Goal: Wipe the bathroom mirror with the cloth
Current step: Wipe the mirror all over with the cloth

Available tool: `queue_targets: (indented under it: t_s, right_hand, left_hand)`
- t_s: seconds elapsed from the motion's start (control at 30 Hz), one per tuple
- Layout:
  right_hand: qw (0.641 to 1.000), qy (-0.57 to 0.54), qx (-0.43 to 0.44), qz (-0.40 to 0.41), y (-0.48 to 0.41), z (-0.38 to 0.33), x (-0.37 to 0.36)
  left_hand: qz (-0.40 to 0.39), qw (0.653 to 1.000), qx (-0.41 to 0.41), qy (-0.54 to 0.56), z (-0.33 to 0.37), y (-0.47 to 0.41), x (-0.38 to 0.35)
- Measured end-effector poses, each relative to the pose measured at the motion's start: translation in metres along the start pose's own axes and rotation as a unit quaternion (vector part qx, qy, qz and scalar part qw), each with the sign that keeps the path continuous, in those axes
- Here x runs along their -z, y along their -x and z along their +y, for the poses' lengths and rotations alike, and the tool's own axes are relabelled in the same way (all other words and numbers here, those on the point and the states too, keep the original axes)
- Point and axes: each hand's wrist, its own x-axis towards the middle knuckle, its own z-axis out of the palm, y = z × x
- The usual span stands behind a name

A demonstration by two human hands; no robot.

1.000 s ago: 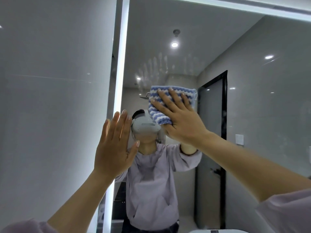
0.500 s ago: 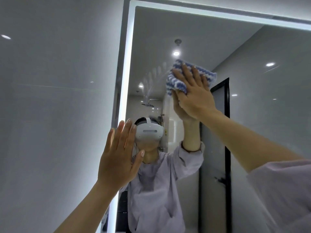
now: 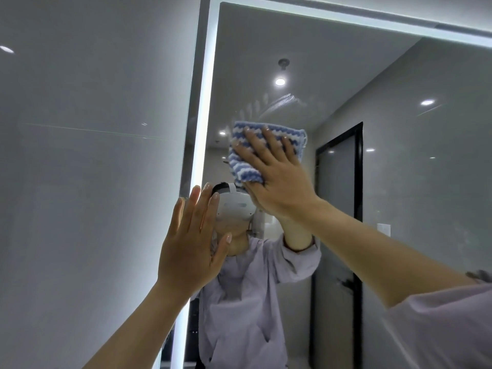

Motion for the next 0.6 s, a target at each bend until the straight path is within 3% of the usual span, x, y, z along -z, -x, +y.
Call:
queue_targets:
  t_s: [0.33,0.47,0.6]
  right_hand:
    - [0.998,0.023,0.064,-0.015,-0.031,-0.008,0.0]
    - [0.999,0.026,0.041,-0.009,-0.049,0.005,0.006]
    - [0.998,0.0,-0.051,0.023,-0.056,0.042,0.015]
  left_hand:
    - [0.003,1.0,0.008,0.009,-0.001,-0.001,-0.003]
    - [-0.002,1.0,0.003,0.004,-0.001,0.0,-0.002]
    - [-0.005,1.0,0.003,0.009,-0.001,0.0,-0.003]
